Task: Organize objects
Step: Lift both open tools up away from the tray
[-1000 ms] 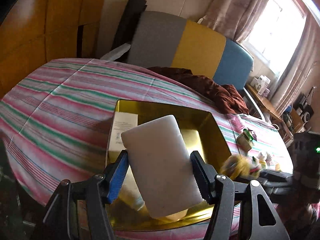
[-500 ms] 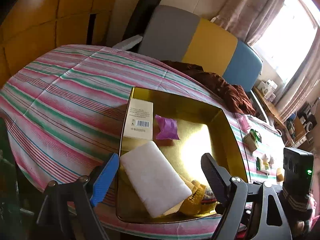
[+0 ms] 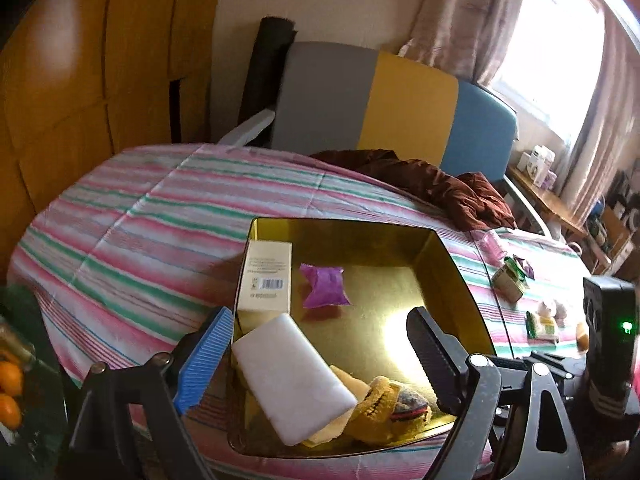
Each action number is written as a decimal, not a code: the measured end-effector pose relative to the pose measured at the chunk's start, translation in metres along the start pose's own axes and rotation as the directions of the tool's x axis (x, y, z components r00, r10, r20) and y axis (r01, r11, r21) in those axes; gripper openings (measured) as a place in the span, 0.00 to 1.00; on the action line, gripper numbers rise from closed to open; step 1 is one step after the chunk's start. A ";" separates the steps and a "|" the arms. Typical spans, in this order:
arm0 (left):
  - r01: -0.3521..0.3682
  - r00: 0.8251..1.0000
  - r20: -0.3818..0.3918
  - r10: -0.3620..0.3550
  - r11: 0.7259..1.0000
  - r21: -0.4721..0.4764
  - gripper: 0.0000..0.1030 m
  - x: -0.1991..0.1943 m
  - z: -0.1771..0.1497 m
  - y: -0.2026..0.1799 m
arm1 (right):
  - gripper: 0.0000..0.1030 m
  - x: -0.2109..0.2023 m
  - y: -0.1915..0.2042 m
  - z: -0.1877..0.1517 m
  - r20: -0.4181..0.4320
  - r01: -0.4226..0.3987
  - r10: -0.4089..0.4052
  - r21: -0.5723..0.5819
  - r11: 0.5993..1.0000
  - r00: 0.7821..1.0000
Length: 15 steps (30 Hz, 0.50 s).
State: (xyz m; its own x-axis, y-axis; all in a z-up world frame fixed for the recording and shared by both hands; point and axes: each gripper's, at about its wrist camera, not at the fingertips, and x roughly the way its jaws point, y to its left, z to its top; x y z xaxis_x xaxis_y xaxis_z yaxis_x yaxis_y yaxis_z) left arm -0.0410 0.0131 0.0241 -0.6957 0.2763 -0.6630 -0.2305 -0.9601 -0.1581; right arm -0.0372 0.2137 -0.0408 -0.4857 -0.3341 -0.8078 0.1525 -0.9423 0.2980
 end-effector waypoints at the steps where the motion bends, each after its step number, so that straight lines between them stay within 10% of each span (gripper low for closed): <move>1: -0.001 1.000 0.004 0.001 1.000 0.011 0.87 -0.001 0.000 -0.003 | 0.74 -0.001 0.000 0.000 0.005 0.006 -0.006 0.000 1.000 1.000; 15: -0.005 1.000 0.015 0.004 0.994 0.105 0.88 -0.002 -0.005 -0.038 | 0.74 -0.020 -0.006 -0.001 0.063 0.082 -0.083 0.006 0.997 0.995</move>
State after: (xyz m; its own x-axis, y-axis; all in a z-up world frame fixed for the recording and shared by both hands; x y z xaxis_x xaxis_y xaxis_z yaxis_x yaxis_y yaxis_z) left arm -0.0270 0.0483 0.0276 -0.7066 0.2734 -0.6526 -0.2973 -0.9517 -0.0768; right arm -0.0280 0.2264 -0.0267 -0.5502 -0.2531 -0.7957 0.1069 -0.9665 0.2334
